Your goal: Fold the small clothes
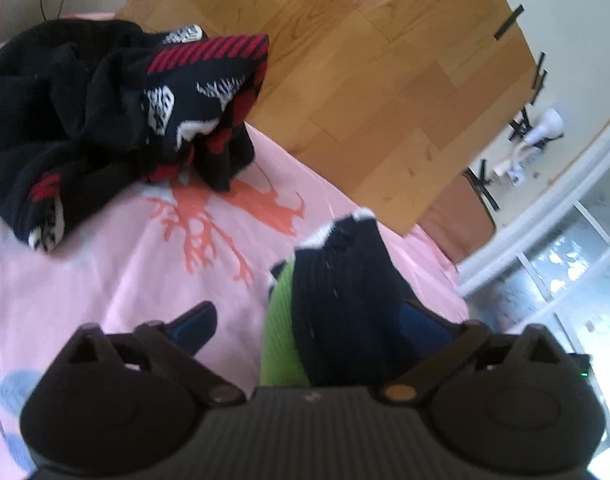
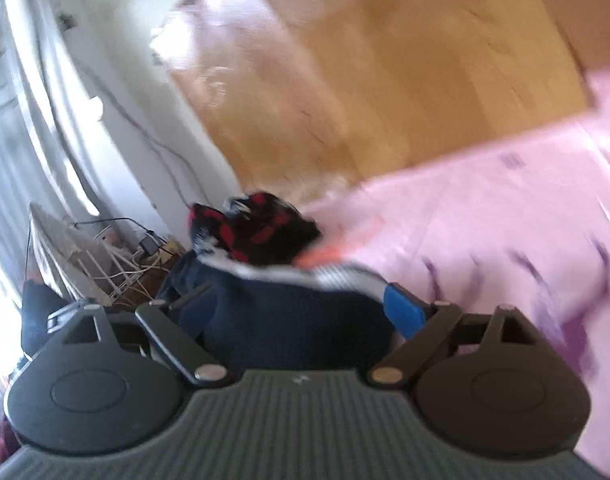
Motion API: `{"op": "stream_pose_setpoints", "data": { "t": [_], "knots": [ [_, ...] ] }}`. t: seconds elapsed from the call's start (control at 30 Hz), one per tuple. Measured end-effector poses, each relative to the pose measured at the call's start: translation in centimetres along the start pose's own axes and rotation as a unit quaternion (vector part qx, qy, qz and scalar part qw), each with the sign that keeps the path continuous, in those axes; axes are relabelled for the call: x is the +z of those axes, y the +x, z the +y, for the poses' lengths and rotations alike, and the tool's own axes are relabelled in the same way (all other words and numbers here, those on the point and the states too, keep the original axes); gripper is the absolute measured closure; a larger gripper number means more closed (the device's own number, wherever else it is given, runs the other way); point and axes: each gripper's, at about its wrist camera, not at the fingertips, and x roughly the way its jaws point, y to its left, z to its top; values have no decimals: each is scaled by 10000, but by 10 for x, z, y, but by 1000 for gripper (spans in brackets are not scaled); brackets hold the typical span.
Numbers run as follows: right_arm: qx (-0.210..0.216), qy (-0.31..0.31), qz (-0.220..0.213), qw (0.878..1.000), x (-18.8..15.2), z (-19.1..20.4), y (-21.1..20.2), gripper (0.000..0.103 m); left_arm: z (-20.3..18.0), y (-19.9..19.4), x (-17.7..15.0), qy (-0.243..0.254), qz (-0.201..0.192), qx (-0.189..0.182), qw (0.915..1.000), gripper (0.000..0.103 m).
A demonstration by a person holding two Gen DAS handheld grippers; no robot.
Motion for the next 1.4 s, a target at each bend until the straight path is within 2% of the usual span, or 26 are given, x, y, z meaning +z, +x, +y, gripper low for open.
{"op": "stream_pose_setpoints", "data": {
  "t": [0.1,0.2,0.33,0.4,0.47,0.57,0.63,0.7,0.8,0.93,1.07,1.2,1.27,1.33,1.37,1.4],
  "knots": [
    [55,806,381,9960,-18,-28,-4,10,1,9,-5,-73,271,-140,9995,0],
    [181,1146,538,9918,-31,-37,-2,10,7,28,-11,-255,680,-194,9972,0],
    [373,772,753,9935,-37,-16,12,10,-4,41,-28,13,688,-496,9964,1],
    [319,255,890,9952,-44,6,29,10,-12,46,-33,147,606,-466,9970,1],
    [161,-147,868,9960,-47,22,39,12,-15,50,-32,58,553,-510,9972,2],
    [99,-129,843,9963,-43,21,44,32,-19,57,-23,-173,591,-580,9964,11],
    [187,10,800,9966,-35,13,41,41,-28,61,-11,-164,591,-730,9954,17],
    [215,-148,624,9977,-25,14,40,54,-46,64,9,43,491,-769,9958,17],
    [305,-598,187,9976,4,24,43,56,-70,74,54,247,211,-854,9958,17],
    [341,-973,-475,9935,62,26,60,56,-90,98,126,593,-327,-879,9938,18],
    [578,-1034,-972,9882,126,11,111,56,-81,130,198,657,-956,-488,9921,18],
    [745,-1004,-913,9879,165,-14,194,56,-28,181,236,190,-1141,197,9931,17],
    [770,-790,-572,9922,171,-34,242,54,4,210,239,-171,-925,825,9921,18],
    [629,-478,32,9969,168,-60,295,53,39,236,236,-656,-510,1484,9854,18],
    [528,-433,371,9970,161,-69,316,50,46,241,232,-661,-464,1657,9829,19],
    [311,-560,747,9951,151,-73,337,39,44,241,228,-390,-604,1670,9833,16]
  ]
}}
